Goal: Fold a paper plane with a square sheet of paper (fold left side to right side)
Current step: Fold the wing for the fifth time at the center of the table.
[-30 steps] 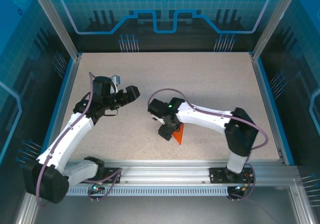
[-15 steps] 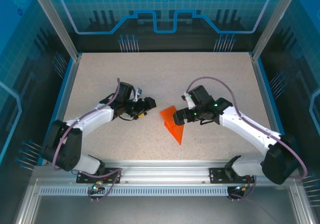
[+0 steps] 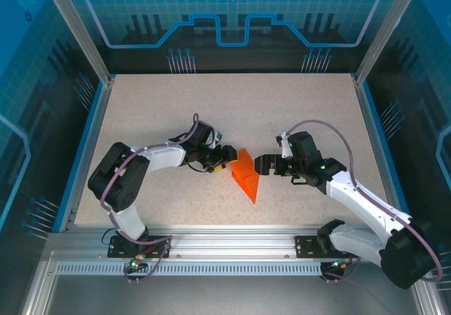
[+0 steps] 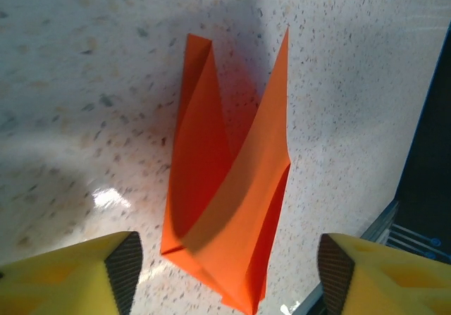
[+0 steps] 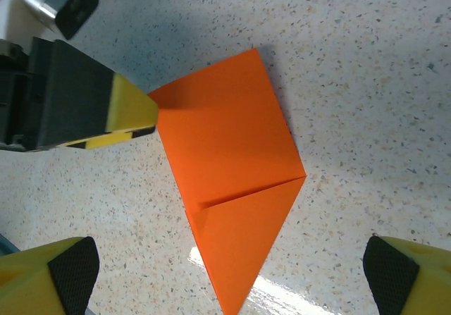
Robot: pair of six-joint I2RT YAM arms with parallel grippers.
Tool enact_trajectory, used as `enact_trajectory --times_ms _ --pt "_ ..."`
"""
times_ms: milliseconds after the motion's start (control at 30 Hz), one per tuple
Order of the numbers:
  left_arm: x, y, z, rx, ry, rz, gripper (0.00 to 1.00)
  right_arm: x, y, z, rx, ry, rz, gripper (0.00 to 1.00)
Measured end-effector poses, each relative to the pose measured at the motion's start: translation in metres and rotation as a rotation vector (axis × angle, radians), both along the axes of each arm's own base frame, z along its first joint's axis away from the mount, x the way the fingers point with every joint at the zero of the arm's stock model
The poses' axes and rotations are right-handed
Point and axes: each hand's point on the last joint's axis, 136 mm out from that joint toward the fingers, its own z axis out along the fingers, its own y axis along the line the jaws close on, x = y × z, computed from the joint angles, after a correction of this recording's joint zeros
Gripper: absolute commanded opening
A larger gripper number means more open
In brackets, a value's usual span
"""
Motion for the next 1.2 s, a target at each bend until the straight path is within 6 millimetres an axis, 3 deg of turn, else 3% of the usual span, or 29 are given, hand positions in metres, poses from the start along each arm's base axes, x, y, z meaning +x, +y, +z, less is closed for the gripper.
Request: enact_trajectory --times_ms 233,367,467,633,767,967,1200 --pt "0.009 -0.013 -0.012 0.002 0.007 -0.023 0.34 0.001 -0.009 0.007 -0.008 -0.076 -0.028 1.0" --pt "0.016 -0.016 -0.011 0.003 -0.022 -0.042 0.16 0.003 -0.011 0.007 -0.034 -0.102 -0.016 1.0" --pt "0.018 -0.018 -0.009 0.004 -0.049 -0.062 0.07 0.005 -0.011 0.004 -0.046 -0.096 -0.005 1.0" --pt "0.015 -0.018 -0.008 0.014 -0.089 -0.116 0.04 0.015 -0.004 -0.016 -0.004 0.022 0.023 0.94" --pt "0.008 -0.018 0.004 -0.01 -0.142 -0.178 0.03 0.029 0.006 -0.027 0.064 0.103 0.074 0.89" --pt "-0.005 -0.017 0.024 -0.072 -0.225 -0.258 0.01 0.05 0.028 -0.035 0.152 0.128 0.181 0.8" --pt "-0.012 -0.017 0.025 -0.112 -0.253 -0.301 0.01 0.063 0.04 -0.053 0.242 0.125 0.245 0.78"
